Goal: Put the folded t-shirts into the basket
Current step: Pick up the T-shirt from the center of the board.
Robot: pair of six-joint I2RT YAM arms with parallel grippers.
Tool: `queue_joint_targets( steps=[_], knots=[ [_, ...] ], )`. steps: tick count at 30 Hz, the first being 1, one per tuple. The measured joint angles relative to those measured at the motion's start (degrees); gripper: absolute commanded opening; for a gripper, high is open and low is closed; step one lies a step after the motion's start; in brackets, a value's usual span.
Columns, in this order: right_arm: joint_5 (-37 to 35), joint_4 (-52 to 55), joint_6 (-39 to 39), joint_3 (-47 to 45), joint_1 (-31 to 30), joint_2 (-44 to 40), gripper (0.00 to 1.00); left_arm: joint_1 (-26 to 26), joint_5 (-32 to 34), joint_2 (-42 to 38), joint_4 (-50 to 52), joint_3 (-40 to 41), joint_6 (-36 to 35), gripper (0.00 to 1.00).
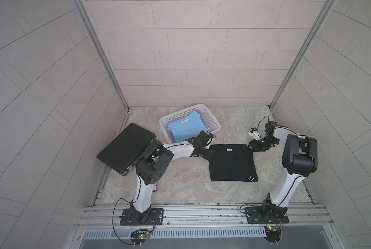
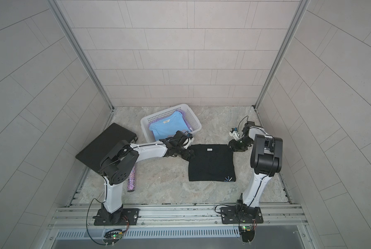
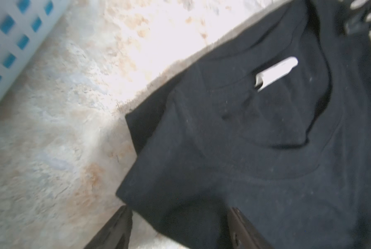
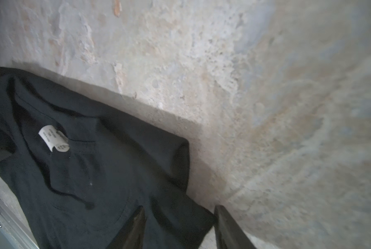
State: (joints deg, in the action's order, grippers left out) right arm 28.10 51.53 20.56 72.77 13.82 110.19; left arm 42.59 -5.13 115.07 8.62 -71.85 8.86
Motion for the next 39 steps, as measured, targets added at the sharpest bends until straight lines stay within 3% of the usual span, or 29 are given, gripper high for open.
queue_joint_targets(
  steps=[9, 16, 22, 31, 39],
  knots=[
    [2.5, 0.6, 0.2, 0.9, -2.3, 1.6, 0.37, 0.3, -0.7, 2.7, -2.7, -2.2, 0.5, 0.43],
    [2.8, 0.6, 1.1, 1.2, -4.4, 2.2, 0.15, 0.9, -1.3, 3.7, -2.4, -3.2, 0.0, 0.21],
    [4.8, -0.2, 2.9, -0.3, -4.4, -1.4, 0.05, 0.9, -1.8, 2.2, -1.2, -3.2, -1.8, 0.00],
    [11.5, -1.3, 5.2, -2.6, -4.6, -13.0, 0.00, 0.9, -4.3, -5.7, 0.8, -3.2, -4.0, 0.00],
    [14.9, -4.1, 3.7, -2.7, -5.6, -17.2, 0.00, -0.5, -6.1, -12.5, 4.0, -2.6, -6.6, 0.00]
  ],
)
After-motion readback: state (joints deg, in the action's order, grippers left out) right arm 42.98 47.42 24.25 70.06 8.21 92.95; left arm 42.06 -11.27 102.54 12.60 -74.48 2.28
